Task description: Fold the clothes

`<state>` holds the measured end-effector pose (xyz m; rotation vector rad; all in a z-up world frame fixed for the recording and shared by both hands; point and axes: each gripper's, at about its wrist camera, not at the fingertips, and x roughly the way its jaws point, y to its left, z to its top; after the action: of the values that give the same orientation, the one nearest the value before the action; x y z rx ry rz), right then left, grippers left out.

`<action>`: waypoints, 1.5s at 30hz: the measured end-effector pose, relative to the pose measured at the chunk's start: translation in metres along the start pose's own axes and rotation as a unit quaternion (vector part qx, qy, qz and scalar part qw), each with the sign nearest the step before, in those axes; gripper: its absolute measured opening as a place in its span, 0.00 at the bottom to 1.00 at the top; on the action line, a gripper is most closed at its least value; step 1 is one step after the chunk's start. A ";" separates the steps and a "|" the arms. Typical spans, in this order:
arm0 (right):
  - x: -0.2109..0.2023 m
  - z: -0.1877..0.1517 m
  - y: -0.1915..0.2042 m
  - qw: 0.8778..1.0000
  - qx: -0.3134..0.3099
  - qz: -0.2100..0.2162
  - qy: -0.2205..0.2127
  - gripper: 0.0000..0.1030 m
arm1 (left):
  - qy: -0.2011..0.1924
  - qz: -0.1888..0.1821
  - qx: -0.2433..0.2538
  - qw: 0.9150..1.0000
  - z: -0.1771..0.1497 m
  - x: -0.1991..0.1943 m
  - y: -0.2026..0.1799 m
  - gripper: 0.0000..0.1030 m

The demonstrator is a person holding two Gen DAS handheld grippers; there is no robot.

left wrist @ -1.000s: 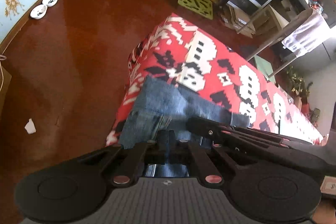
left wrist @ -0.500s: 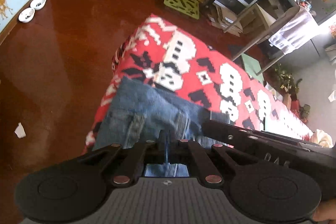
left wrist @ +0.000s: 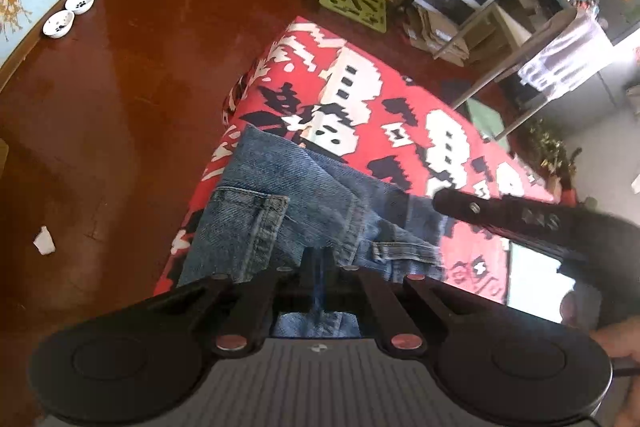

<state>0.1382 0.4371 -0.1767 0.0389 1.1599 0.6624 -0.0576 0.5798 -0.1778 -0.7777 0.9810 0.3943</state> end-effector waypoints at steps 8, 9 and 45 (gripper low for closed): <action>-0.027 -0.015 0.006 0.997 -0.066 0.016 0.033 0.03 | 0.021 -0.011 0.026 0.999 -0.018 0.013 -0.016 0.01; -0.021 -0.017 0.006 0.997 -0.066 0.012 0.039 0.02 | 0.019 -0.007 0.032 0.999 -0.020 0.016 -0.016 0.01; -0.058 -0.147 0.041 0.974 -0.201 0.067 0.084 0.00 | -0.097 0.036 0.027 0.994 -0.135 -0.052 0.026 0.03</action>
<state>-0.0203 0.3970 -0.1759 -0.2887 1.1716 1.0253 -0.1802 0.4989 -0.1876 -0.6437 0.8347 0.4954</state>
